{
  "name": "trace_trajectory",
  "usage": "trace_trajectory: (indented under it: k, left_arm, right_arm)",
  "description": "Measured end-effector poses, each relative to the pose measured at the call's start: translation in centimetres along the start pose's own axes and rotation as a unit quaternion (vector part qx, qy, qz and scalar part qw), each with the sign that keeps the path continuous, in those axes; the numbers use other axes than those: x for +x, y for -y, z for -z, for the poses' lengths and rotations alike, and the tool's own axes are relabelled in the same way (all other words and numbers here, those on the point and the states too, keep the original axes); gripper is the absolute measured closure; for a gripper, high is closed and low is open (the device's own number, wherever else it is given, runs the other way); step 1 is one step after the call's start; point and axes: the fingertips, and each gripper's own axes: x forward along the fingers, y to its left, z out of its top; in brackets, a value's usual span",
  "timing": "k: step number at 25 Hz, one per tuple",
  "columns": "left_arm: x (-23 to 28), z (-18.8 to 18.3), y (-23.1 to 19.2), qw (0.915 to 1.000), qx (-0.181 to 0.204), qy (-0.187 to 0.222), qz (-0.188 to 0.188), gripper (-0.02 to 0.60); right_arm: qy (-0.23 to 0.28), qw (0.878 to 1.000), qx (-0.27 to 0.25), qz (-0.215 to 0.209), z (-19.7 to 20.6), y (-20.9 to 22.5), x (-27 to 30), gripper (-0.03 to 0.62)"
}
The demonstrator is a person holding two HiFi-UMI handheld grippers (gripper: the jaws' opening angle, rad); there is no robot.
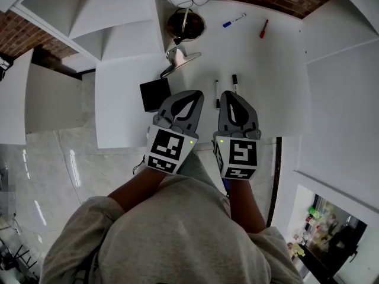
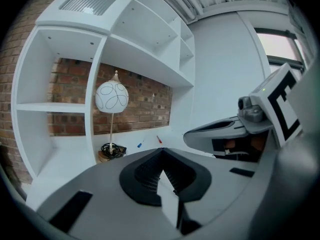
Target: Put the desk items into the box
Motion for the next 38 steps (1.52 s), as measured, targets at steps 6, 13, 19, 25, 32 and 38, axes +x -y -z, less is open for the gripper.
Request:
trace_trajectory:
  k: [6,13,19,25,32,38]
  left_arm:
    - [2.3,1.6,0.9,0.9999,0.005,-0.009,0.007,0.572]
    - [5.0,4.9,1.0,0.9992,0.008,-0.038,0.010,0.572]
    - [6.8,7.2,0.6,0.9982,-0.002,-0.060,0.010,0.572]
    - [7.9,8.4,0.6,0.9972,-0.006,-0.073,0.015,0.572]
    - [8.4,10.0,0.1,0.9960,-0.012,-0.087,0.017,0.572]
    - [8.5,10.5,-0.8,0.9953,-0.023,-0.093,0.009,0.572]
  right_arm:
    - [-0.031,1.000,0.000,-0.003,2.9,1.5,1.5,0.577]
    - [-0.074,0.997,0.004,-0.020,6.4,2.4,4.1,0.577]
    - [-0.112,0.993,0.004,-0.038,8.7,2.5,5.9,0.577]
    - [-0.142,0.989,0.011,-0.045,10.9,2.5,7.5,0.577]
    - [-0.189,0.981,0.026,-0.047,13.3,2.6,8.8,0.577]
    - [-0.236,0.970,0.040,-0.049,15.2,2.7,10.0,0.574]
